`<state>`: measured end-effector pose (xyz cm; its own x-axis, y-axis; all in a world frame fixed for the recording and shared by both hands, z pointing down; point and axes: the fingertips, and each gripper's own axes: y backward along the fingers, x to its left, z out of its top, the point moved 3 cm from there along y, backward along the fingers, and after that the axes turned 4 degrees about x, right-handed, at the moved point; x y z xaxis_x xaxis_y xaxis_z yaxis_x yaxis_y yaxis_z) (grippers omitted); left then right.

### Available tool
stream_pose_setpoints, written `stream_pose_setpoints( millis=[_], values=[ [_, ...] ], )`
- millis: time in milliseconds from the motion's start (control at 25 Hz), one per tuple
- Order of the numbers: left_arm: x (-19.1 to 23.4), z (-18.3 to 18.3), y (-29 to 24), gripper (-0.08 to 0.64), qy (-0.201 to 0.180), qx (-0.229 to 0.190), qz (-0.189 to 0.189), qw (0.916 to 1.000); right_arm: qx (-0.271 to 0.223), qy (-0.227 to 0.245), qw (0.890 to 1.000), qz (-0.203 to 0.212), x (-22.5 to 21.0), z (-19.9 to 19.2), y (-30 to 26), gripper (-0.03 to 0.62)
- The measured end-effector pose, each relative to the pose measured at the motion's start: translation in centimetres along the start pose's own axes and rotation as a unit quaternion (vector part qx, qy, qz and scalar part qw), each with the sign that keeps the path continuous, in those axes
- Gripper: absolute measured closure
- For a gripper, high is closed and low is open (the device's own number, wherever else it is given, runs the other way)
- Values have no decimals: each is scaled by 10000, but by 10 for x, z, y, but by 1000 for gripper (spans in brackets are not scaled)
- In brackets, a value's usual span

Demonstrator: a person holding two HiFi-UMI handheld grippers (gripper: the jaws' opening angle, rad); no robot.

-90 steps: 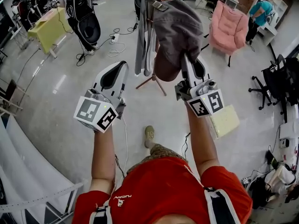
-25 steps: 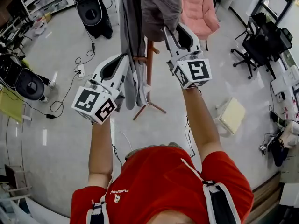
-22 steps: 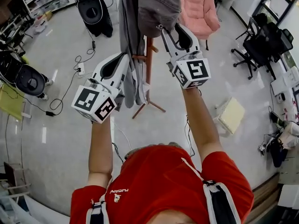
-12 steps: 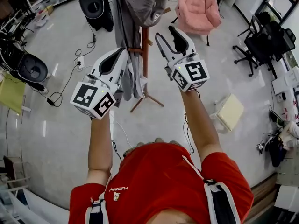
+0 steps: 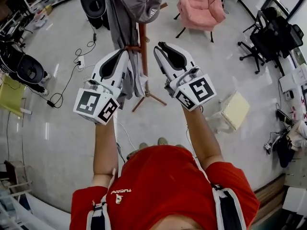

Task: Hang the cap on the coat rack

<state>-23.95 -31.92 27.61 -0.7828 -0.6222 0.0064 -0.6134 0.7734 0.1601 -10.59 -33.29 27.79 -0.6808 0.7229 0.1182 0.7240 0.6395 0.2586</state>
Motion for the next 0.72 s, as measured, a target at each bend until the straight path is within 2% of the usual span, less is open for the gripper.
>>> stream_pose_setpoints(
  millis=[240, 720],
  values=[
    [-14, -3, -1, 552, -46, -13, 87, 10000, -117, -114, 9997, 156, 10, 2, 14, 563],
    [-25, -6, -7, 552, -163, 26, 106, 9998, -234, -243, 9985, 423, 14, 1, 22, 569]
  ],
)
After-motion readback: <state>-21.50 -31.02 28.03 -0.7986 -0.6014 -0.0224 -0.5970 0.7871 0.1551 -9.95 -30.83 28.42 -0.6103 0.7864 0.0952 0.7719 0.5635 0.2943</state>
